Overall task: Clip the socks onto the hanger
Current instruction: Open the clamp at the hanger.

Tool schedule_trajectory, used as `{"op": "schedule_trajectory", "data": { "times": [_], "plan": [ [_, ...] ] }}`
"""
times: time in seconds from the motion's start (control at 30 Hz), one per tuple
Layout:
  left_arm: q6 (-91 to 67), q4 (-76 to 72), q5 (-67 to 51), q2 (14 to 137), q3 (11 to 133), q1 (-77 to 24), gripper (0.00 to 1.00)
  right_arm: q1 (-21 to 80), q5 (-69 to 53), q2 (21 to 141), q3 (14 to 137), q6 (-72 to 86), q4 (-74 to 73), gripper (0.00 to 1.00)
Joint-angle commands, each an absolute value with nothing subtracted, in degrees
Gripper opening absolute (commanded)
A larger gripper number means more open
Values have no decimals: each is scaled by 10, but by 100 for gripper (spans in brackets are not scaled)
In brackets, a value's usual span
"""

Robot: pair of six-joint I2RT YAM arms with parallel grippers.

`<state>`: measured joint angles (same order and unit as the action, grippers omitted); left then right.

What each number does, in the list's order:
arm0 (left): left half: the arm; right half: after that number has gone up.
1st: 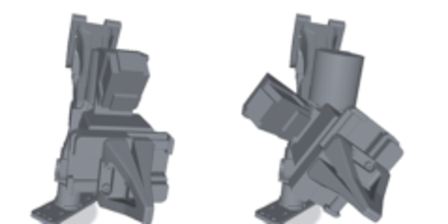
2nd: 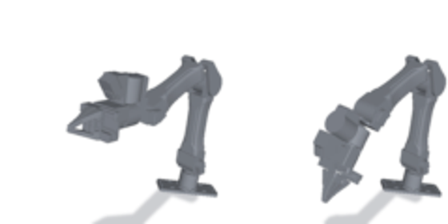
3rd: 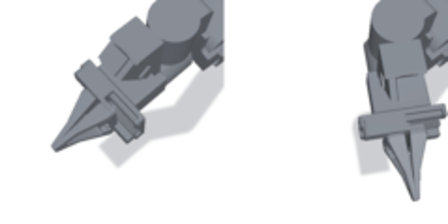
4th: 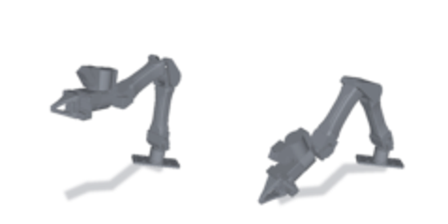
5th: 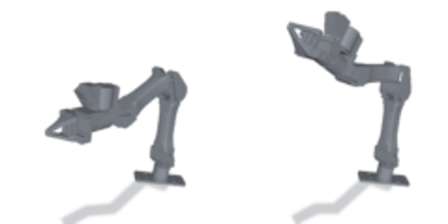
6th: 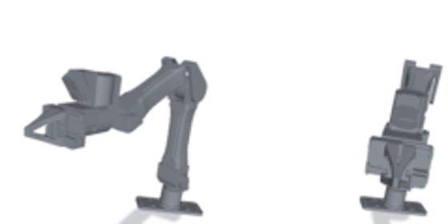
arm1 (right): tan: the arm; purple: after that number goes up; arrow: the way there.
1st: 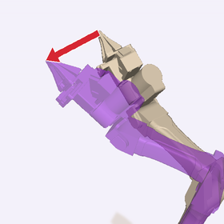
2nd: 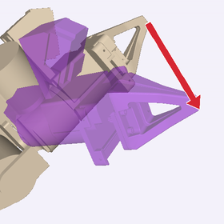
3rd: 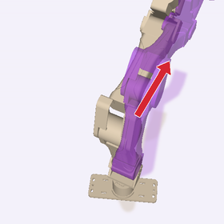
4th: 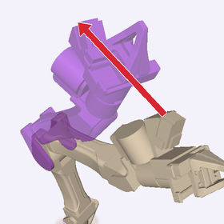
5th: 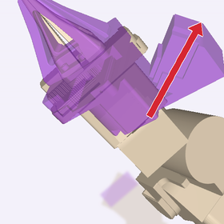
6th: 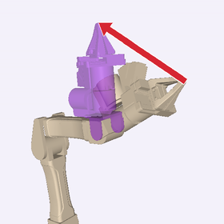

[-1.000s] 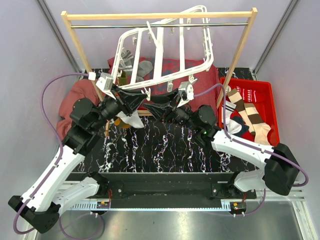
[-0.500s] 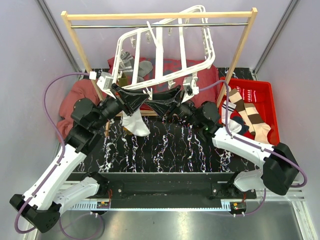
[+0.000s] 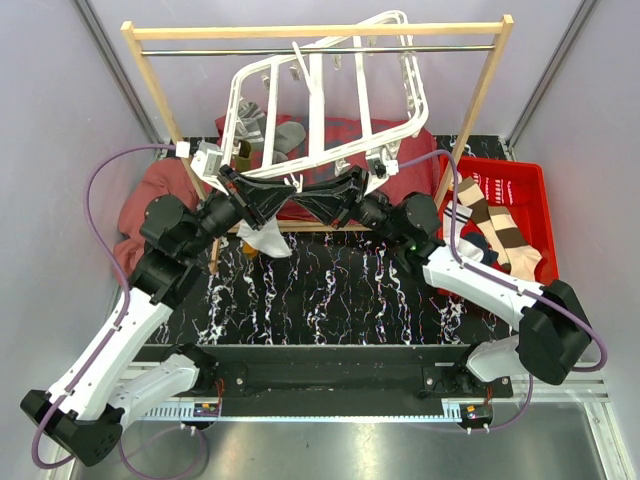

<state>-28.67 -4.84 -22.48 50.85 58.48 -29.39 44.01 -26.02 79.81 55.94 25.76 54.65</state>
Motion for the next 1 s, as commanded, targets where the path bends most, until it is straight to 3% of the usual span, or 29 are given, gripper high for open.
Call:
{"op": "schedule_trajectory", "data": {
  "times": [0.0,0.1,0.57,0.97],
  "plan": [
    [-289,-47,-250,506,595,-295,6,441,-280,799,595,273,543,7],
    [-287,-28,-225,501,599,-295,15,441,-277,798,599,262,524,0],
    [-272,88,-96,465,648,-299,71,442,-224,811,592,205,497,0],
    [-226,142,131,517,708,-442,80,463,-157,802,591,126,450,0]
  ]
}}
